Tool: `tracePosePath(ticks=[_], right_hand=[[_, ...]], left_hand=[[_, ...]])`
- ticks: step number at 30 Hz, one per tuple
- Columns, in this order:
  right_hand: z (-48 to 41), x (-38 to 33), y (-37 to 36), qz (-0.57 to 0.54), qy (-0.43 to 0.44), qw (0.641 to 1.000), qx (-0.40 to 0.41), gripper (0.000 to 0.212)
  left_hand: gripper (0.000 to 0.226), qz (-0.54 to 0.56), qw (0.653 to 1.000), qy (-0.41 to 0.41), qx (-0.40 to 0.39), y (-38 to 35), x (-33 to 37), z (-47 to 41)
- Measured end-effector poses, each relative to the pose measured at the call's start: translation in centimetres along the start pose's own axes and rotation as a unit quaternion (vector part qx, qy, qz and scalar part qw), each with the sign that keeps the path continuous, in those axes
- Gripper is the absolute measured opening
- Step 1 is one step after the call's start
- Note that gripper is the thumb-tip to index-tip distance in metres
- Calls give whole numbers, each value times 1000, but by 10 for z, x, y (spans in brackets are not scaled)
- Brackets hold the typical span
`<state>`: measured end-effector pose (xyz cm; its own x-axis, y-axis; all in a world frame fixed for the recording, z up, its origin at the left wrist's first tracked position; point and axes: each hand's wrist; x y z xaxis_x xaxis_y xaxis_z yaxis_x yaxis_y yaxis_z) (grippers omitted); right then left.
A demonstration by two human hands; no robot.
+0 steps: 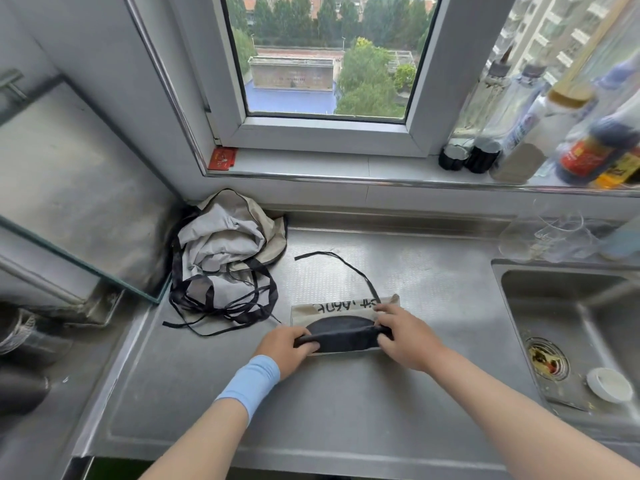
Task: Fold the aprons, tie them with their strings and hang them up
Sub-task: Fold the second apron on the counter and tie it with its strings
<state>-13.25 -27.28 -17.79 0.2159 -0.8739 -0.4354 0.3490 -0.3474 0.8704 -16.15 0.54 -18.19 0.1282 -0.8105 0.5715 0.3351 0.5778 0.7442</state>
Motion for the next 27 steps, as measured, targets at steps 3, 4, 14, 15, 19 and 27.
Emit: tracePosePath(ticks=[3, 4, 14, 15, 19, 27], right_hand=[[-5, 1, -2, 34, -31, 999, 21, 17], [-8, 1, -4, 43, -44, 998, 21, 18], [-55, 3, -7, 41, -111, 990, 71, 23], [-58, 2, -7, 49, -113, 990, 70, 23], [-65, 2, -12, 68, -111, 988, 78, 24], [-64, -4, -38, 236, 103, 941, 221, 29]], left_hand=[[20, 0, 999, -38, 34, -3, -4, -11], [25, -1, 998, -43, 44, -4, -4, -16], [32, -101, 988, 73, 92, 3, 9, -57], [31, -136, 981, 59, 123, -4, 10, -59], [50, -201, 960, -97, 171, -32, 29, -58], [51, -270, 959, -86, -2, -61, 28, -61]])
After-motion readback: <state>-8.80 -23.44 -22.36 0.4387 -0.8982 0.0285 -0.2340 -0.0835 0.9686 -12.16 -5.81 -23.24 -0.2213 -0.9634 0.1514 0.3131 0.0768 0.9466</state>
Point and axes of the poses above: each hand's wrist, its own z-axis away from the middle knuckle, its own y-axis out of the back of the hand, x = y × z, and after that the axes turned 1 degree about x, right-handed
